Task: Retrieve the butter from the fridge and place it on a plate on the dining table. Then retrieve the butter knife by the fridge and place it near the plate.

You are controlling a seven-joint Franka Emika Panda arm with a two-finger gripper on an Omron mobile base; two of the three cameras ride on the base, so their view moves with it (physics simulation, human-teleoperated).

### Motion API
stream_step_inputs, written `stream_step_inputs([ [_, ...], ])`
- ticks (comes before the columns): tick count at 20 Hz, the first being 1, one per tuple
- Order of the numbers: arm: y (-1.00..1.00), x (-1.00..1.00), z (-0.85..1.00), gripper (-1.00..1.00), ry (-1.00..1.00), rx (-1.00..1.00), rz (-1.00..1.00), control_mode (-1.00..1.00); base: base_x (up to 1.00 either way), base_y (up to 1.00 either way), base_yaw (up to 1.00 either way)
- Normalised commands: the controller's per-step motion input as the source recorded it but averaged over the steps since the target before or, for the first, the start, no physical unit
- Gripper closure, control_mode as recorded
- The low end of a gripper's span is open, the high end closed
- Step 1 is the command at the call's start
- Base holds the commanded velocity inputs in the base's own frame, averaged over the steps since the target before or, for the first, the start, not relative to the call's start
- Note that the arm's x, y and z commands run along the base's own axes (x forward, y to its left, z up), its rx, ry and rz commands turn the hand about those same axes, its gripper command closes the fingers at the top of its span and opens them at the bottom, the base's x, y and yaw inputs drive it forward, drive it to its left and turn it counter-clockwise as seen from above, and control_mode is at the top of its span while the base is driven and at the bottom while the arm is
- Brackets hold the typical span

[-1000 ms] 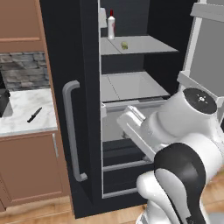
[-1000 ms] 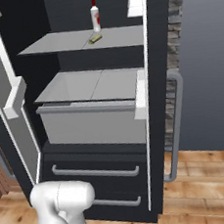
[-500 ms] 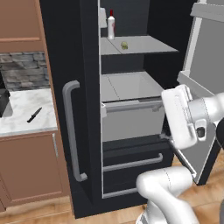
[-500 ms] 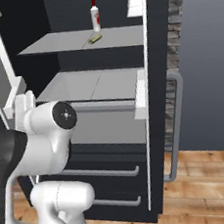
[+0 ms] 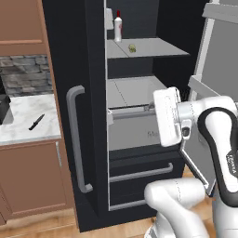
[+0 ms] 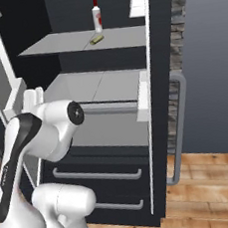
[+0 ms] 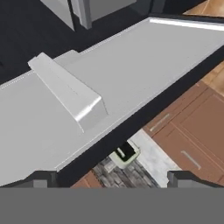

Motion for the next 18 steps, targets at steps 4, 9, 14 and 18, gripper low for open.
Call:
stream_step_inputs([
  [4, 0.34, 0.66, 0.0, -1.0, 0.0, 0.0, 0.05, -1.0, 0.0, 0.0, 0.0],
  [9, 0.18, 0.57, -0.08, -1.0, 0.0, 0.02, 0.09, -1.0, 0.0, 0.0, 0.0],
  [14, 0.37, 0.44, -0.12, -1.0, 0.0, 0.0, 0.09, -1.0, 0.0, 0.0, 0.0],
  [18, 0.53, 0.32, -0.08, -1.0, 0.0, 0.0, 0.06, -1.0, 0.0, 0.0, 0.0],
])
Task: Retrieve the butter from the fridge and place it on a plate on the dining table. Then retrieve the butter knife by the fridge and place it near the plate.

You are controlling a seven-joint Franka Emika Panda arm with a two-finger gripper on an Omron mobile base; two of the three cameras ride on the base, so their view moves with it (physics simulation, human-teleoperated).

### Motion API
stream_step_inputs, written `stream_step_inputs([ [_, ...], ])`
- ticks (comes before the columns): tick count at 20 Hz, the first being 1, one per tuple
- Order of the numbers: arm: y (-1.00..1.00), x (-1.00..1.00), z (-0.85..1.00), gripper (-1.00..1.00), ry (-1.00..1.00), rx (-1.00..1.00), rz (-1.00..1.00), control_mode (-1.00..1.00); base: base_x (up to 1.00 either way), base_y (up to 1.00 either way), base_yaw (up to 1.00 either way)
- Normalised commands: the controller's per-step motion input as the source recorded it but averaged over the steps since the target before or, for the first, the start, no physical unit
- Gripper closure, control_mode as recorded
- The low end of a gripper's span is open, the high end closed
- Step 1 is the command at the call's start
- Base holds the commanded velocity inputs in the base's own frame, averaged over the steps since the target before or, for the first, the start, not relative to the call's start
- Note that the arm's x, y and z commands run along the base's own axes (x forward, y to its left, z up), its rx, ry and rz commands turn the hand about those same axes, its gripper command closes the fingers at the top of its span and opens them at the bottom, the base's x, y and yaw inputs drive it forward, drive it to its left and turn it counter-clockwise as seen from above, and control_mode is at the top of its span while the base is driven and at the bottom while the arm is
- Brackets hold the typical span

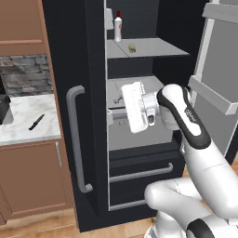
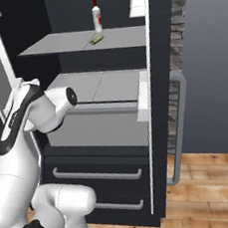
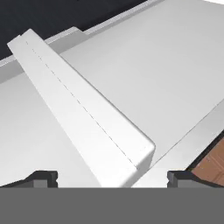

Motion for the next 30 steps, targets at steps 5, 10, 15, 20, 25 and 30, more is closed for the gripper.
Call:
stream_step_inputs([
  [5, 0.49, 0.29, -0.03, -1.0, 0.0, 0.0, 0.04, -1.0, 0.0, 0.0, 0.0],
  [10, 0.51, 0.11, 0.0, -1.0, 0.0, 0.0, 0.01, -1.0, 0.0, 0.0, 0.0],
  [15, 0.51, 0.0, 0.0, -1.0, 0.0, 0.0, 0.0, -1.0, 0.0, 0.0, 0.0],
  [20, 0.41, 0.0, 0.0, -1.0, 0.0, 0.0, 0.0, -1.0, 0.0, 0.0, 0.0],
  [25, 0.09, -0.09, 0.02, -1.0, 0.0, -0.02, 0.0, -1.0, 0.0, 0.0, 0.0],
  [30, -0.7, -0.19, -0.01, -1.0, 0.0, -0.22, 0.05, -1.0, 0.0, 0.0, 0.0],
])
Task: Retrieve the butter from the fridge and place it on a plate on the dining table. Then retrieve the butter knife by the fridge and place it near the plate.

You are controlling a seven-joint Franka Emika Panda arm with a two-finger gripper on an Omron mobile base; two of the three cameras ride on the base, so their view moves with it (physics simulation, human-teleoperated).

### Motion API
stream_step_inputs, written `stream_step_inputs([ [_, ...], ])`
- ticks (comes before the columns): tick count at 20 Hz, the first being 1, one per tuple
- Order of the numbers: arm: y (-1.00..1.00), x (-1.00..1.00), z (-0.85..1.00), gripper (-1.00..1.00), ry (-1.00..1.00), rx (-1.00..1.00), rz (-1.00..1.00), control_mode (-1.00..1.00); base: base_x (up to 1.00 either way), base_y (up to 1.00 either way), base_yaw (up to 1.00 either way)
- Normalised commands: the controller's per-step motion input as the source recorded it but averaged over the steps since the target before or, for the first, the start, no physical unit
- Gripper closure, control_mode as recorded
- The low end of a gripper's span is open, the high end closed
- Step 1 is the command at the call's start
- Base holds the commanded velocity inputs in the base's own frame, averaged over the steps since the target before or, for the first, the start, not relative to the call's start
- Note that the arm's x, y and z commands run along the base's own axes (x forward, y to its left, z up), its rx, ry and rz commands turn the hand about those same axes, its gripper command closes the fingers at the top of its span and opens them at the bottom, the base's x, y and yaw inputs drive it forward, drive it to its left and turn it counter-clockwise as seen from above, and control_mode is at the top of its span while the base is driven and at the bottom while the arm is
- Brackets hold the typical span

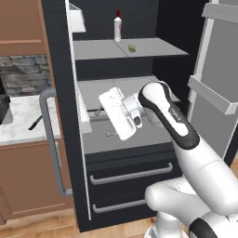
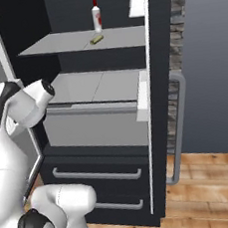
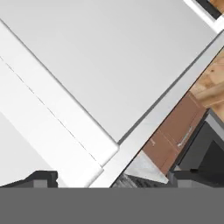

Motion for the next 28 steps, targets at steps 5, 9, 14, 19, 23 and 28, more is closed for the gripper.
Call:
stream_step_inputs([
  [5, -0.99, -0.05, -0.33, -1.0, -0.02, -0.36, 0.09, -1.0, 0.0, 0.0, 0.0],
  [9, -1.0, -0.09, -0.59, -1.0, -0.04, -0.41, 0.28, -1.0, 0.0, 0.0, 0.0],
  [14, -0.87, -0.18, -0.78, -1.0, -0.01, -0.57, 0.46, -1.0, 0.0, 0.0, 0.0],
  [19, -0.74, -0.27, -0.41, -1.0, -0.02, -0.54, 0.35, -1.0, 0.0, 0.0, 0.0],
  [23, -0.51, -0.25, -0.18, -1.0, -0.07, -0.01, 0.06, -1.0, 0.0, 0.0, 0.0],
  [28, -0.21, -0.27, -0.01, -1.0, -0.36, -0.01, 0.0, -1.0, 0.0, 0.0, 0.0],
])
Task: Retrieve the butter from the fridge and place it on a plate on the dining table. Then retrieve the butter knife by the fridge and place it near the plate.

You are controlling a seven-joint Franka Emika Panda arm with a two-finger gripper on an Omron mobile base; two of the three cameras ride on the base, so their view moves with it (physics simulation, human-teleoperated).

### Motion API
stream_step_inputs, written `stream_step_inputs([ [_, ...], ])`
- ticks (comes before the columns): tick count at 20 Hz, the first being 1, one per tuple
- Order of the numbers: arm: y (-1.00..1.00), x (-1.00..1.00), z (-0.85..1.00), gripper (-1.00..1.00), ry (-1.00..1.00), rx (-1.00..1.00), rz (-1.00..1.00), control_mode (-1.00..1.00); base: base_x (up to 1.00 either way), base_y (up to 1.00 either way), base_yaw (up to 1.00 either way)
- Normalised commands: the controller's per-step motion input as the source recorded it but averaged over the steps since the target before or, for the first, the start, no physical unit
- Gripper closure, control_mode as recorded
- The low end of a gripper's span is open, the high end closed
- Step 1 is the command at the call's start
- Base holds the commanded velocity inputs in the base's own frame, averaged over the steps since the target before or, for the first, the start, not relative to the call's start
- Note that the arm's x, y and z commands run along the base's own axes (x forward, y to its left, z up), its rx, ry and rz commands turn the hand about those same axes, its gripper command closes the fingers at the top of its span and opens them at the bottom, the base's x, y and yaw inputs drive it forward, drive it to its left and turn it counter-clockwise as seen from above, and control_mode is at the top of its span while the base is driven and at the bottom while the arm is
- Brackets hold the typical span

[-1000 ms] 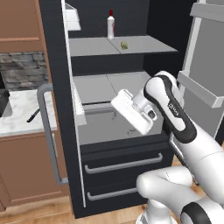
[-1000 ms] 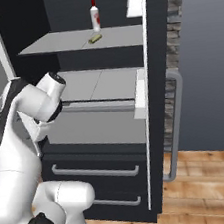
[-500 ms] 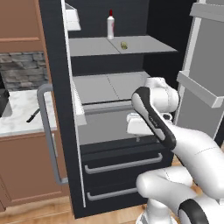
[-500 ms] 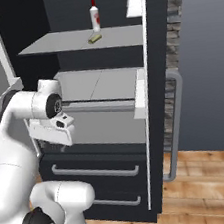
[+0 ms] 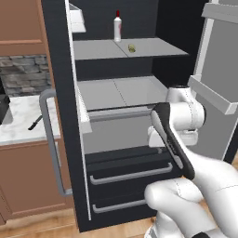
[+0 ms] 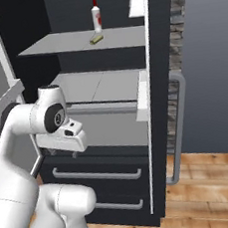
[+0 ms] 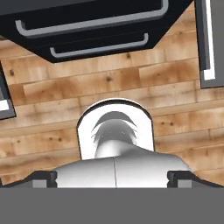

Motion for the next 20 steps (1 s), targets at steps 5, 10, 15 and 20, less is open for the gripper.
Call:
stream_step_inputs([
  [5, 0.0, -0.3, 0.05, -1.0, -0.34, -0.07, -0.07, -1.0, 0.0, 0.0, 0.0],
  [10, 0.0, 0.0, 0.1, -1.0, -0.07, 0.01, -0.1, -1.0, 0.0, 0.0, 0.0],
  [15, -0.01, 0.0, 0.0, -1.0, 0.0, 0.02, 0.0, -1.0, 0.0, 0.0, 0.0],
  [20, 0.0, 0.0, 0.0, -1.0, 0.0, 0.0, 0.0, -1.0, 0.0, 0.0, 0.0],
])
